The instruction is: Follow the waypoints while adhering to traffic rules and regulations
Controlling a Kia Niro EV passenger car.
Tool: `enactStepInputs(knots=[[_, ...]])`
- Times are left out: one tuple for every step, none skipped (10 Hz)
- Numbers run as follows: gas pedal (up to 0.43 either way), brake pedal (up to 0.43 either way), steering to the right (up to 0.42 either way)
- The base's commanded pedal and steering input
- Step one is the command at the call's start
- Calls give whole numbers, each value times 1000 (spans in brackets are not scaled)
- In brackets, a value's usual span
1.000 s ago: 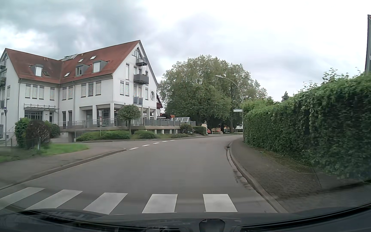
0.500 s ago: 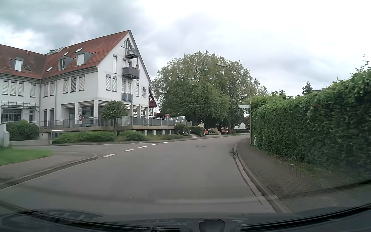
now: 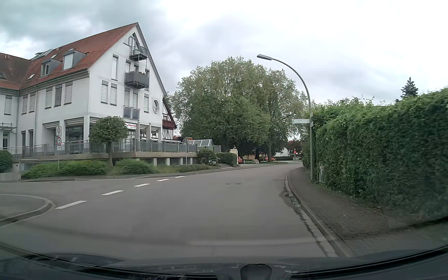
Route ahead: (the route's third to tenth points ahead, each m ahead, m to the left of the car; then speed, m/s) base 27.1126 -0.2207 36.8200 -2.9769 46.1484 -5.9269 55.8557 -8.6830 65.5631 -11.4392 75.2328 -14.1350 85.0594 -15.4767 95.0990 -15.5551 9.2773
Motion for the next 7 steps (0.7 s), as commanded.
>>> enactStepInputs(knots=[[47, 0, 31], [47, 0, 34], [47, 0, 35], [47, 0, 36], [47, 0, 36], [47, 0, 36], [47, 0, 37]])
